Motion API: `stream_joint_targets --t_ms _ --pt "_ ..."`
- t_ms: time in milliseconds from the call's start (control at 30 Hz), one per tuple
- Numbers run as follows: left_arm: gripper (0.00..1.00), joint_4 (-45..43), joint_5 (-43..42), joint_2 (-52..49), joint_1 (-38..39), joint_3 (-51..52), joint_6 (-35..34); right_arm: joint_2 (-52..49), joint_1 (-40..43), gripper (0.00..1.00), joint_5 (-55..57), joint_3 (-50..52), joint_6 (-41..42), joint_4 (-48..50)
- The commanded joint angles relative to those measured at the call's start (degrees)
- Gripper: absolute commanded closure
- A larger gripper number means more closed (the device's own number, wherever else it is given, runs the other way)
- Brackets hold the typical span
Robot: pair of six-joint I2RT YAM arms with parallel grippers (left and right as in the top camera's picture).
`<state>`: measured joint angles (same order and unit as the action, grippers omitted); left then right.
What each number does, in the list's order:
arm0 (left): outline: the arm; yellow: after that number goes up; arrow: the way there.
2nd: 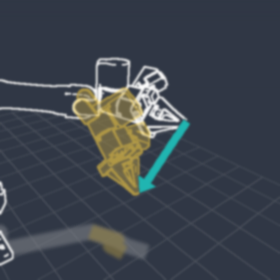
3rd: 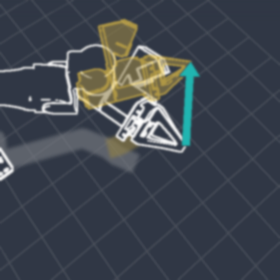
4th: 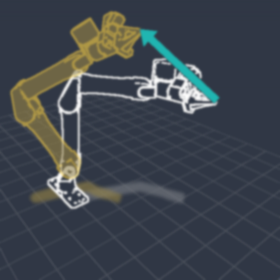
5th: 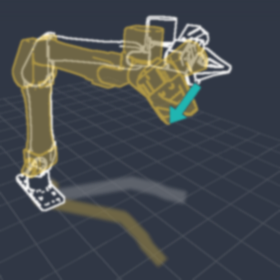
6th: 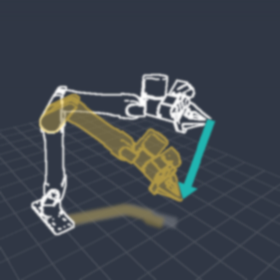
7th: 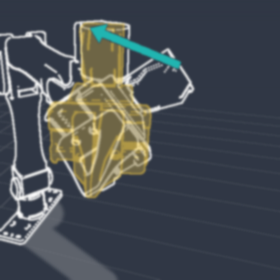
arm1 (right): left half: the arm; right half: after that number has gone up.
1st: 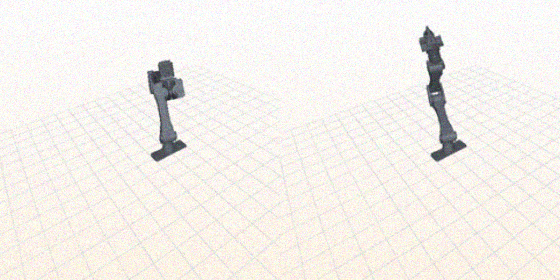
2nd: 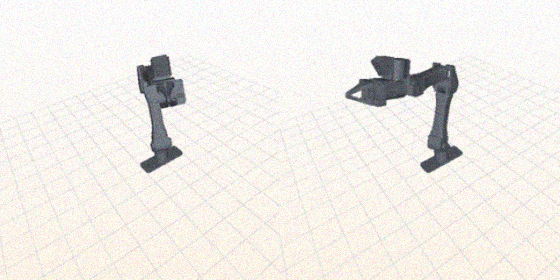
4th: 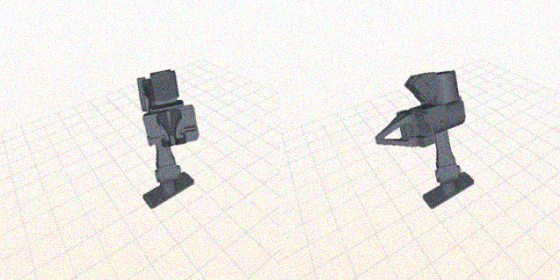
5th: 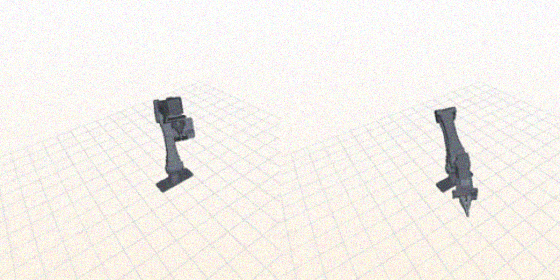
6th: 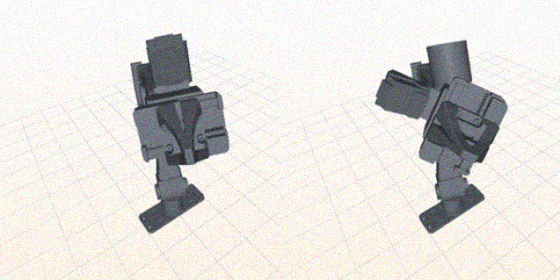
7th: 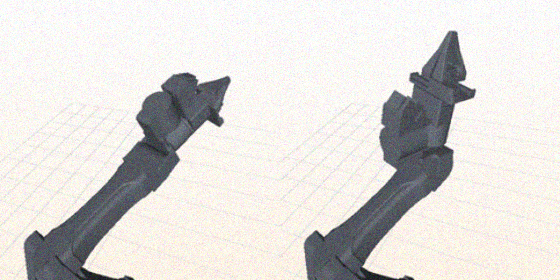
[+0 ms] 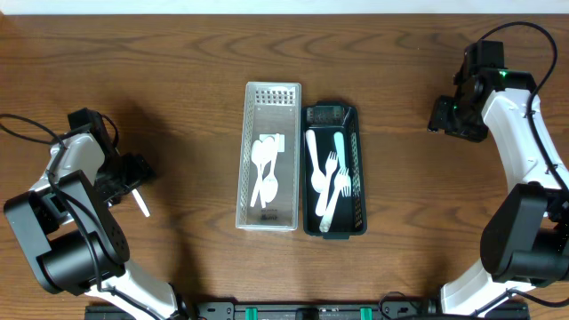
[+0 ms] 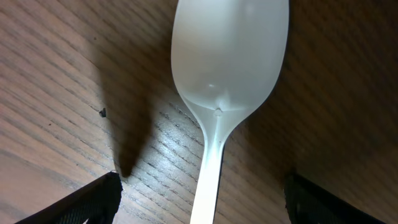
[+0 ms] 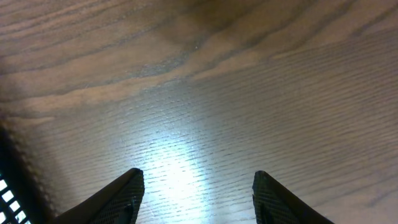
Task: Pack container
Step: 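Move the left gripper to the last white spoon and grasp it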
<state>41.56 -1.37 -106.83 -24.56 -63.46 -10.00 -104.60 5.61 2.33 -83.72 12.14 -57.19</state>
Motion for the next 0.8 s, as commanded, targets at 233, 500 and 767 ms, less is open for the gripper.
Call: stream_joint_targets --t_ms 233,500,767 --pt "0.14 0.09 0.28 -4.72 -0.17 0.24 0.98 -0.2 0.35 0.4 0.5 0.26 -1.11 -0.02" --pt "0.38 -0.68 0.28 -4.72 -0.17 0.24 0.98 -0.2 0.35 0.4 0.48 0.26 -1.11 -0.13" --pt "0.62 -0.83 0.28 -4.72 -0.17 0.24 0.98 -0.2 0.35 0.41 0.48 0.26 -1.09 -0.52"
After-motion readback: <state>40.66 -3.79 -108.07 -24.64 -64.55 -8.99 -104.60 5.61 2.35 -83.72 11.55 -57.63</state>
